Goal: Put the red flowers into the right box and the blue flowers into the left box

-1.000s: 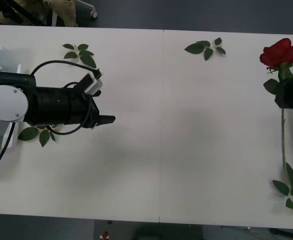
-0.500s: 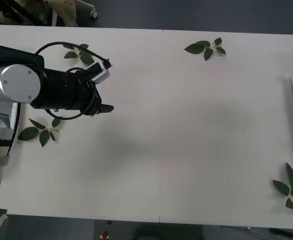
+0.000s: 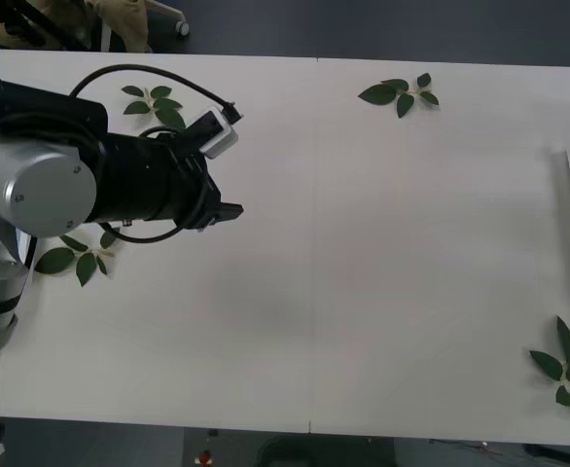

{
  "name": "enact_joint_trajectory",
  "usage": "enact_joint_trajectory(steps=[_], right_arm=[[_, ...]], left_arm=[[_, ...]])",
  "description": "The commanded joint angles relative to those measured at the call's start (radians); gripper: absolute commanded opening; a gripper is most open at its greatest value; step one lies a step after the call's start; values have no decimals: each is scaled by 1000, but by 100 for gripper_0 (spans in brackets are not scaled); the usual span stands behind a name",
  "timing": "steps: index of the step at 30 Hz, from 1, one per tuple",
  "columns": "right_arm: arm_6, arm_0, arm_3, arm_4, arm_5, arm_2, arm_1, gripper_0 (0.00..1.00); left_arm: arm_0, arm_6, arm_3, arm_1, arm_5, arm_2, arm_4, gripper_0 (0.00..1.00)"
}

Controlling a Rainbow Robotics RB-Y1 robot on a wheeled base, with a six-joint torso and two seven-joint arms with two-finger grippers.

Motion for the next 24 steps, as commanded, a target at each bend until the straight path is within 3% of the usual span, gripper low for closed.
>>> enact_joint_trajectory(steps=[1, 8, 15, 24], right_arm=[[91, -29, 43, 15, -66, -21, -33, 0], [107, -29, 78, 64, -164, 5, -15, 0], [100, -29, 93, 154, -269, 80, -12, 0], [97, -29, 139, 148, -275, 97, 14, 0]], left_arm=[[95, 50, -57, 71, -103, -38, 38, 100], [222, 52, -145, 155, -265, -86, 64, 100], [222, 53, -172, 195, -273, -86, 105, 100], [211, 66, -165, 169, -337, -84, 131, 100]])
